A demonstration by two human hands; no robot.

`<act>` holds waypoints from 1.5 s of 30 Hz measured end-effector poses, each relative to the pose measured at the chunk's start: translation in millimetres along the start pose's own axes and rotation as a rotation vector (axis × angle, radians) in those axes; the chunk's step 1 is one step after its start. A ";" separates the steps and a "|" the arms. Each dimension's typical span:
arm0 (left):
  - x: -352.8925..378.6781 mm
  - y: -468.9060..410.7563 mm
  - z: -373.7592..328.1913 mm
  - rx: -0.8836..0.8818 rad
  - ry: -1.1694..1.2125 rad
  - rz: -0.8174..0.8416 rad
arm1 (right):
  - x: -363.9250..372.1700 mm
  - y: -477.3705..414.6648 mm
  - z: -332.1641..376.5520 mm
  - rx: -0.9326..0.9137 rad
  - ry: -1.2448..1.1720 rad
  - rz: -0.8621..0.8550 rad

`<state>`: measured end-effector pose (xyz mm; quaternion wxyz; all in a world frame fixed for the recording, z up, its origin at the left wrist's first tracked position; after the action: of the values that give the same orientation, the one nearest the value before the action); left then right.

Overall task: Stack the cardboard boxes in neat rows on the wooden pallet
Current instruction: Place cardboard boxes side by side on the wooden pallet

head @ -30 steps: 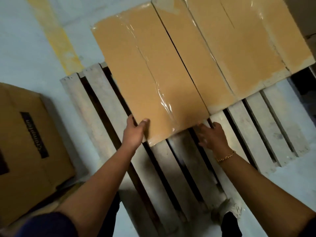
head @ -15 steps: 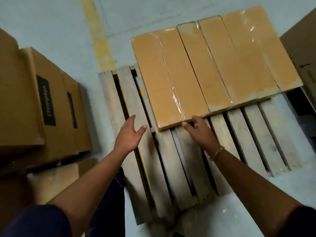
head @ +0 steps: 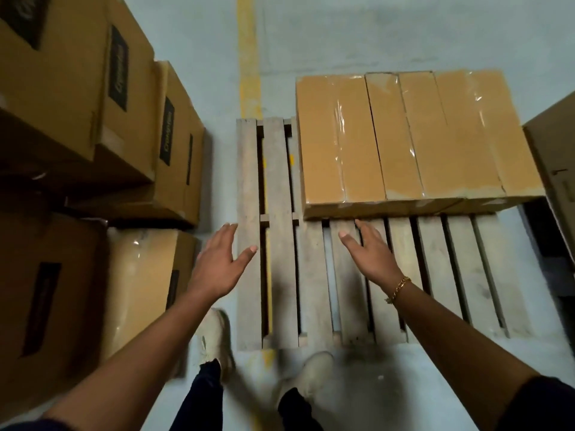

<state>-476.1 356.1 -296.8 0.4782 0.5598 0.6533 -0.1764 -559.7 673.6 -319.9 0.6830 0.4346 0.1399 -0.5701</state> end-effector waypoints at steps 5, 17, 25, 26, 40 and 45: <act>-41.5 35.3 42.6 -0.066 -0.020 -0.060 | 21.2 33.5 22.4 -0.028 -0.011 0.046; -67.0 120.4 164.6 -0.144 0.009 -0.059 | 145.9 127.6 67.8 -0.092 -0.007 0.161; -76.5 210.1 330.2 -0.296 0.059 -0.030 | 290.5 224.1 91.5 -0.043 -0.025 0.246; -73.4 221.2 352.8 -0.325 0.076 -0.024 | 311.1 234.2 91.9 -0.038 -0.028 0.266; 65.4 291.9 663.8 -1.004 0.506 -0.107 | 613.1 274.8 37.6 -0.022 0.083 0.549; 111.3 267.1 743.0 -1.156 0.664 -0.208 | 694.3 269.9 18.9 0.012 0.069 0.602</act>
<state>91.2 -67.3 -663.7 0.4554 0.1728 0.8054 0.3378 -106.6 195.5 -668.4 0.8136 0.4797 0.0249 -0.3278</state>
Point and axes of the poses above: each hand's wrist, its own y-axis away from the middle knuckle, its own x-axis out of the palm, z = x × y, the point moved 10 cm from there along -y, towards the middle knuckle, and after that the axes turned 9 degrees about -z, right-handed, at the moved point
